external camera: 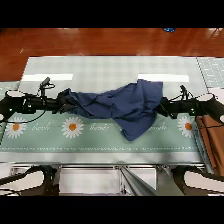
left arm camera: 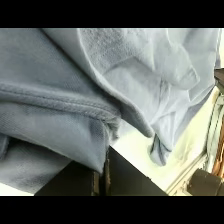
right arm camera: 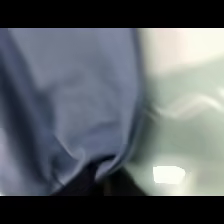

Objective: Fold the shirts.

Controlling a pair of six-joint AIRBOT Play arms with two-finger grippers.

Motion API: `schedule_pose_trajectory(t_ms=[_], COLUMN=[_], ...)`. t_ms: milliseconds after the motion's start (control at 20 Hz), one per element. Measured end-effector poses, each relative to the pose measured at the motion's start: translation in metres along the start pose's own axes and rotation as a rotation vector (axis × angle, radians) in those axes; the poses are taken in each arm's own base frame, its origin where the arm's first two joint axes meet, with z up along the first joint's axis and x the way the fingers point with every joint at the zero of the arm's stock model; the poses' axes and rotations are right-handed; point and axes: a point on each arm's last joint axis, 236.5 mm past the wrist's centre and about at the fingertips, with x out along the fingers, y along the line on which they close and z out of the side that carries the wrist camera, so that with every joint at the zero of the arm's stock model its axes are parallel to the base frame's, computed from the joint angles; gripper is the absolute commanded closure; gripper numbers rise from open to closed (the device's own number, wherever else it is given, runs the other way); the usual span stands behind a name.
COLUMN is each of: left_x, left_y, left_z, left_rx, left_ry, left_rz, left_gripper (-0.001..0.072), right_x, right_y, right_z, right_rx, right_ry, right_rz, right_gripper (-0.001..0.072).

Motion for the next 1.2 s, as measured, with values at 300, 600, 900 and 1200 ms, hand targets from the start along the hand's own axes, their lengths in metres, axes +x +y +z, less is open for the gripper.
schedule_pose_trajectory(t_ms=[300,600,900,1200], left_x=[-0.064,-0.262,-0.394,-0.401], left_y=[-0.057,-0.221,-0.327,-0.356], left_z=[0.073,0.152,0.099,0.020], left_rx=[0.037,0.304,0.582,0.724], left_ry=[-0.213,-0.703,-0.962,-1.045], left_rz=[-0.140,-0.389,-0.195,0.213], left_gripper=[0.0686,0.0687,0.0687,0.0686], right_x=[-0.056,-0.252,-0.418,-0.476], right_y=[0.101,0.267,0.339,0.285], right_z=[0.042,0.079,-0.014,-0.101], right_rx=[-0.240,-0.663,-0.923,-0.934], right_ry=[-0.082,-0.509,-0.878,-1.051], right_rz=[0.168,0.159,0.083,-0.137], right_gripper=[0.0690,0.0691,0.0690,0.0690])
